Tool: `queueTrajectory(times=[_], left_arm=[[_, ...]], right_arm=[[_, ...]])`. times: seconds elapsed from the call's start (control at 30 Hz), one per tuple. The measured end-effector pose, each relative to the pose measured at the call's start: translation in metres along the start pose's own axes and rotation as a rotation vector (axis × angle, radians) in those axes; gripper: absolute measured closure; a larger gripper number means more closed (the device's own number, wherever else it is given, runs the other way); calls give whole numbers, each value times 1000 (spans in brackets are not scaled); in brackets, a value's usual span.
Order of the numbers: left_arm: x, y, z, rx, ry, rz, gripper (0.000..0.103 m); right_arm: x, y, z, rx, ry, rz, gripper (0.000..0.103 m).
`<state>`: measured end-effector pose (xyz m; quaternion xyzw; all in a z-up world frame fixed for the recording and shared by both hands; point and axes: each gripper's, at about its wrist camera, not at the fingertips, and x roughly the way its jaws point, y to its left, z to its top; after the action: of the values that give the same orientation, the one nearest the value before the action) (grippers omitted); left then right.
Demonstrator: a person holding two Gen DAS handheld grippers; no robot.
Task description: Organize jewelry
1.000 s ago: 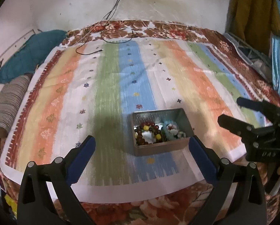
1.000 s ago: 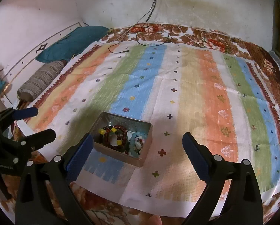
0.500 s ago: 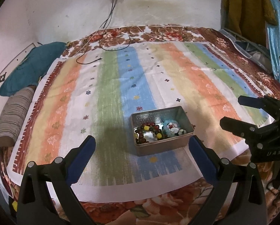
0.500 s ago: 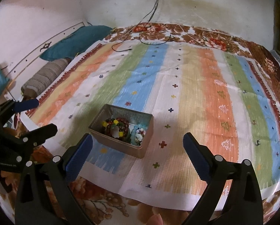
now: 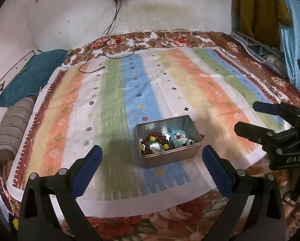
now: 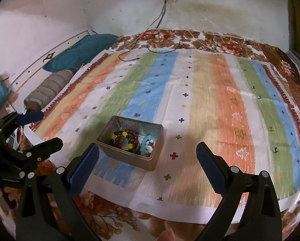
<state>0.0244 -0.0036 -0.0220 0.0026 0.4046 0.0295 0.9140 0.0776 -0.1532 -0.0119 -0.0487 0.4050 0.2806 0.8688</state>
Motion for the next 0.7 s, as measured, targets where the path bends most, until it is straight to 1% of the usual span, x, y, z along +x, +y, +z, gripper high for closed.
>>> queueTrajectory(times=[0.37,0.7], left_arm=[[0,3,1,-20,4,6,6],[-2,3,1,-7,-4,4,6]], right_arm=[[4,1,-1,-10,11,-15,5],[3,2,-1,-14,10,-15,5]])
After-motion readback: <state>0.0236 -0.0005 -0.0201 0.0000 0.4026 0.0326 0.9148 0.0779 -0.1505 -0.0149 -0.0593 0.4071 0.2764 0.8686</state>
